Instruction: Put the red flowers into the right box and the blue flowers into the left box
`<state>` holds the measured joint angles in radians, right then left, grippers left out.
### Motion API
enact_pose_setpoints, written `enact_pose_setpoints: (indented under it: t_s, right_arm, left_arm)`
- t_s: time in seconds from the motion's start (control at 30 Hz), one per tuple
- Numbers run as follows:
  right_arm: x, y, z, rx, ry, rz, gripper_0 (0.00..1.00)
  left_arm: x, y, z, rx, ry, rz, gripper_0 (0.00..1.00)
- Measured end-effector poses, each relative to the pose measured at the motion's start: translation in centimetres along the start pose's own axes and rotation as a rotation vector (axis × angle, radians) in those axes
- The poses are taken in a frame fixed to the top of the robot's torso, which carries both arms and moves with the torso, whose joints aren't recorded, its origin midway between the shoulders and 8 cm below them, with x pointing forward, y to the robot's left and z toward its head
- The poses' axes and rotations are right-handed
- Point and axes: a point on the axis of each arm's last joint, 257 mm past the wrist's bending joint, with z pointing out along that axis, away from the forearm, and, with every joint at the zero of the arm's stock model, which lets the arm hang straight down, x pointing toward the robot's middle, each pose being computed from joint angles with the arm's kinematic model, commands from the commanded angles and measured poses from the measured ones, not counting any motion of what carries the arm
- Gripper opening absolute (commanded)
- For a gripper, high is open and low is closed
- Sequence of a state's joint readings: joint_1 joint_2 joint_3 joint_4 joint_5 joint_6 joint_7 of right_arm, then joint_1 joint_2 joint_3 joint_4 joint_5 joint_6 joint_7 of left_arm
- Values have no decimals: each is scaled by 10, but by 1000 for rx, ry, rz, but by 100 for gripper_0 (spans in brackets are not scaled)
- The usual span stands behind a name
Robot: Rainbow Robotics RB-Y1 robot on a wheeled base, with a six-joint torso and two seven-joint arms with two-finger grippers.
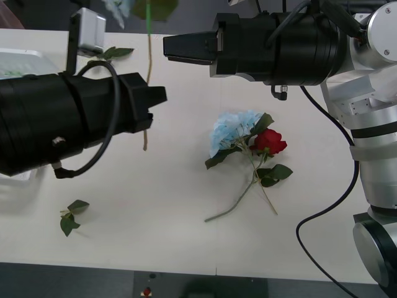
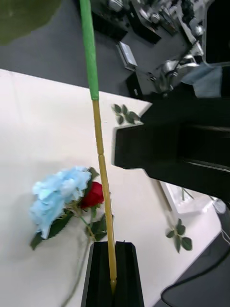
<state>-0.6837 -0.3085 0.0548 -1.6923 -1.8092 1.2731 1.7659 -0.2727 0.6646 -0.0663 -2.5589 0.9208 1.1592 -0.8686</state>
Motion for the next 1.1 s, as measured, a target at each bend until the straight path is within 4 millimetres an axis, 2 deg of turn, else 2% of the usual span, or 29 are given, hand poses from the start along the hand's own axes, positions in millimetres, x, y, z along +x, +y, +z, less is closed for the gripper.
enact_pose_setpoints:
  t_s: [0.2,0.4,0.63,0.87,0.97,1.1]
  right_arm:
    - [0,0,0,0,0,0,100]
    - [0,0,0,0,0,0,100]
    - [1,-2,-1,2,-1,6,100]
    - [6,-19,-17,56,7,19,100]
    - [8,-35,-31,130,30,3,100]
    - [23,-61,-56,252,108,7,100]
  left_arm:
    - [-31,59,-37,-145,-97,-39,0]
    - [-51,124,-90,-325,-170,-69,0]
    - [-65,229,-153,-579,-220,-167,0]
    - [-59,327,-194,-780,-261,-268,0]
    - [-54,363,-211,-840,-271,-296,0]
    - [-41,410,-234,-928,-208,-252,0]
